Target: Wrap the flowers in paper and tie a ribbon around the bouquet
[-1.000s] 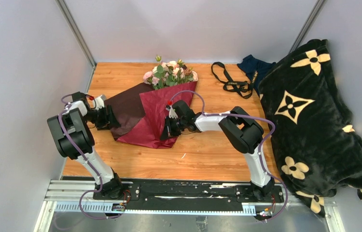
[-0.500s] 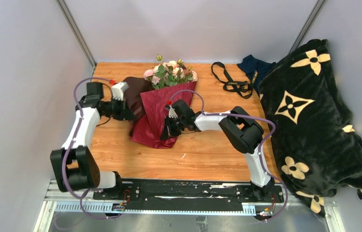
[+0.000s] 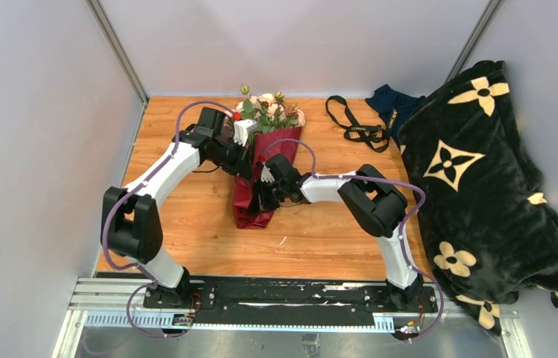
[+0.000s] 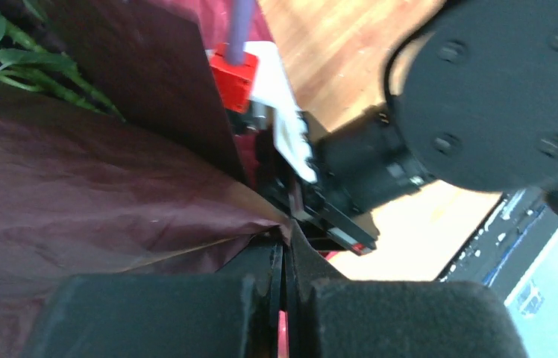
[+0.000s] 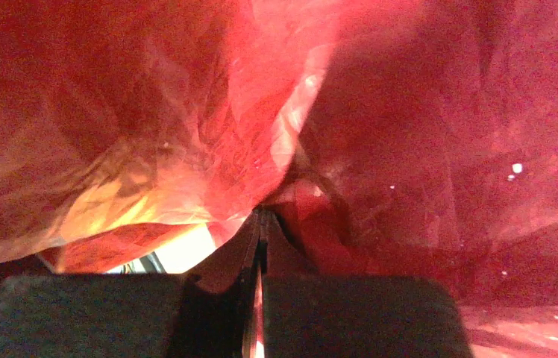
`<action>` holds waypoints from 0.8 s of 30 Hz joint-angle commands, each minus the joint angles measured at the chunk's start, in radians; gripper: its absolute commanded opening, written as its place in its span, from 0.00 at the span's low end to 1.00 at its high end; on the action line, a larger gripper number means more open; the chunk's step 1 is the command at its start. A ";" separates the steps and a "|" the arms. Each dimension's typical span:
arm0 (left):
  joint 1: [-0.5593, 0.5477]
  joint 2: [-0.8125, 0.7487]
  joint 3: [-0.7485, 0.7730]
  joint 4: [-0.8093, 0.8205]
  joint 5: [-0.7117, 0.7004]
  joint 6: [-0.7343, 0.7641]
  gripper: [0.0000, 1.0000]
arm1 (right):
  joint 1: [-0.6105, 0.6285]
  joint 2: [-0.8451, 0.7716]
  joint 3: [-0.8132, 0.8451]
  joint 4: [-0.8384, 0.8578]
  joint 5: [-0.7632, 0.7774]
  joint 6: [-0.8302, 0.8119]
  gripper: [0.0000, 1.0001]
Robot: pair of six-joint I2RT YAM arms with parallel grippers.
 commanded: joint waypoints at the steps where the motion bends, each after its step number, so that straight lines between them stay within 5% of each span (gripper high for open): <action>1: -0.012 0.073 0.057 0.072 -0.083 -0.044 0.00 | -0.012 -0.019 -0.038 -0.033 0.080 -0.003 0.00; 10: -0.061 0.211 0.033 0.162 -0.192 -0.045 0.00 | -0.012 -0.130 -0.178 0.222 0.086 0.148 0.00; 24: -0.109 0.331 0.036 0.170 -0.284 0.014 0.00 | -0.052 -0.394 -0.315 0.115 0.212 0.159 0.00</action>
